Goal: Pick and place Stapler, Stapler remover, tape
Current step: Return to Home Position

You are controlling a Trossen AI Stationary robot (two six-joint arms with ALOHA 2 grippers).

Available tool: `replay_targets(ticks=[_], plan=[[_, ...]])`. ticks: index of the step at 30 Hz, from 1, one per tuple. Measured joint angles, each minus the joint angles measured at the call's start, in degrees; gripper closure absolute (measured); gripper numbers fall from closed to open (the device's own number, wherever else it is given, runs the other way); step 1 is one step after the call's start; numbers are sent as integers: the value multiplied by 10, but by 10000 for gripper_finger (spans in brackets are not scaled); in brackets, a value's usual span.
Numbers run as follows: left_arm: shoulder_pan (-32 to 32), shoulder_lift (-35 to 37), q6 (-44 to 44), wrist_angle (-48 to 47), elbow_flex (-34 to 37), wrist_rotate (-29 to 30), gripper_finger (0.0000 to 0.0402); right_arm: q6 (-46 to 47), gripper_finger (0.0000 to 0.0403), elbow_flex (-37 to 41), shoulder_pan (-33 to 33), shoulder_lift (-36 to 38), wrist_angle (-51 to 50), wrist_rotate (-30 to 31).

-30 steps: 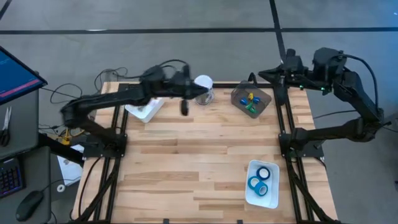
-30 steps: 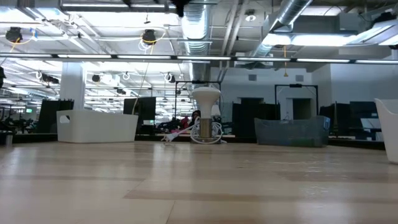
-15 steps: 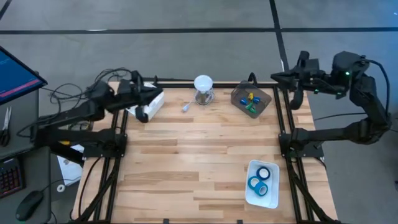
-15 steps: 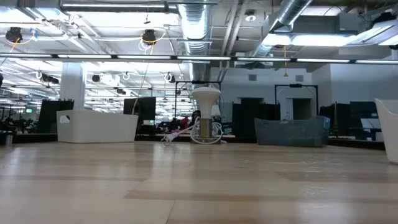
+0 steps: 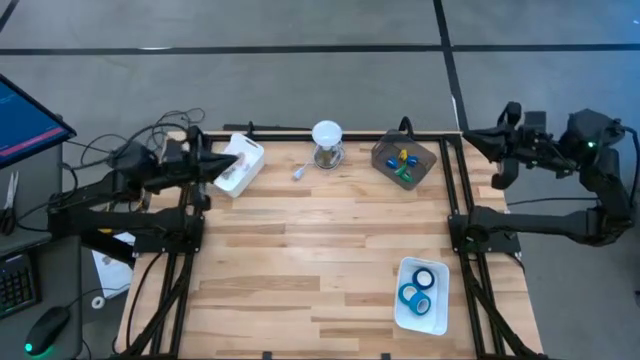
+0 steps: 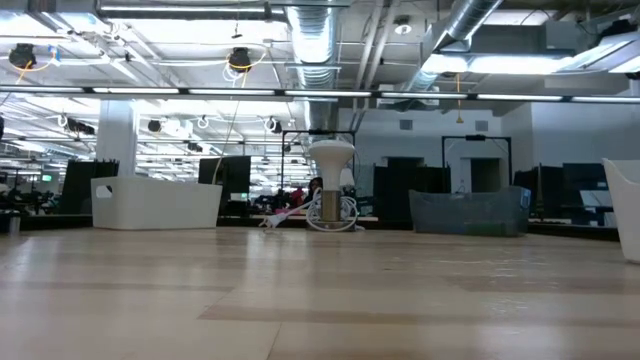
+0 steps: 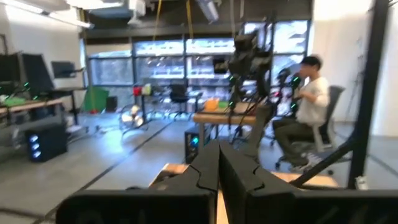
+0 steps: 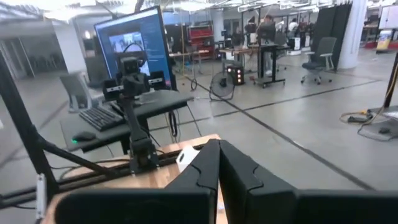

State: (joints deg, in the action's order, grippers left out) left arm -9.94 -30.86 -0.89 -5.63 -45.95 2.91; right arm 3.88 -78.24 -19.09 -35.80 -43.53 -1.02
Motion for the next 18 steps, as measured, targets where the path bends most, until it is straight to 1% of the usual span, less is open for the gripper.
replay_targets(ticks=[5, 8, 13, 18], plan=[[37, 60, 7, -28, 0, 1, 401, 46, 403, 66, 0, 69, 18, 0], [52, 91, 15, -62, -1, 18, 401, 57, 403, 102, 0, 103, 30, -3], [61, 138, 25, -102, -1, 31, 401, 77, 403, 164, 0, 153, 72, -6], [61, 172, 29, -131, -1, 35, 401, 82, 403, 218, 0, 182, 106, -7]])
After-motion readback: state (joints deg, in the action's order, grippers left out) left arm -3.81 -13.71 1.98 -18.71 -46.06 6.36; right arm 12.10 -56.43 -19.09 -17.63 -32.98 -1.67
